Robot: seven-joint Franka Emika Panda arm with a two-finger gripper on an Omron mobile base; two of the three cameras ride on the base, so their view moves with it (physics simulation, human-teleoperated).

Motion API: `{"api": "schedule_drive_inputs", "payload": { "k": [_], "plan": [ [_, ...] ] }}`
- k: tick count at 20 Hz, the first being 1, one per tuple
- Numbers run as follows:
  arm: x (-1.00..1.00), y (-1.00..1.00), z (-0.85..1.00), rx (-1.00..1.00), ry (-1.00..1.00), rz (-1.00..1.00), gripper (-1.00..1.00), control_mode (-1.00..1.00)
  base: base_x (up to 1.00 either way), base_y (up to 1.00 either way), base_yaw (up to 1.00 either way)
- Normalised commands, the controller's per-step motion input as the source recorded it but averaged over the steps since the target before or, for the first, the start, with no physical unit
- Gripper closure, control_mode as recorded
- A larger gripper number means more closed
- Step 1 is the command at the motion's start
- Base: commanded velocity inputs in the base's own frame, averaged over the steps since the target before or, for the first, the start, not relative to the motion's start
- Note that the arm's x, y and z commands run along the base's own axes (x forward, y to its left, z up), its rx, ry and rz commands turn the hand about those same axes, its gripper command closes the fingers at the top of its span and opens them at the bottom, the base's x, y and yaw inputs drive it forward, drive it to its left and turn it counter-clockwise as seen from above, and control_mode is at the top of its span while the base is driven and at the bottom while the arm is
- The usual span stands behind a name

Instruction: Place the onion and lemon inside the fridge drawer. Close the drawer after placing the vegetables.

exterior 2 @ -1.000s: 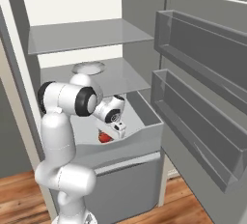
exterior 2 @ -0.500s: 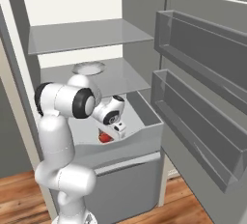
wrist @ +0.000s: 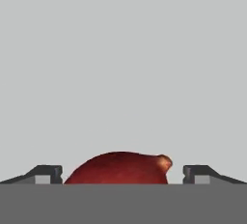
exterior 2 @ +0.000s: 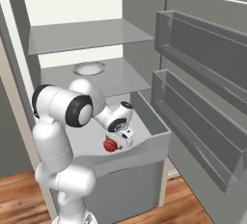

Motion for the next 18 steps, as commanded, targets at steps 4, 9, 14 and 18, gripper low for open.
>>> {"api": "schedule_drive_inputs", "payload": {
  "k": [4, 9, 14, 18],
  "plan": [
    [-0.32, -0.38, 0.06, 0.0, -0.05, 0.0, -1.0, -1.0, 0.0, 0.0, 0.0],
    [0.02, 0.0, 0.82, 0.0, -0.05, 0.0, -1.0, -1.0, 0.0, 0.0, 0.0],
    [-0.23, 0.0, 0.94, 0.0, -0.14, 0.0, -1.0, -1.0, 0.0, 0.0, 0.0],
    [-0.72, 0.0, 0.73, 0.0, -0.18, 0.0, -1.0, -1.0, 0.0, 0.0, 0.0]
  ]
}}
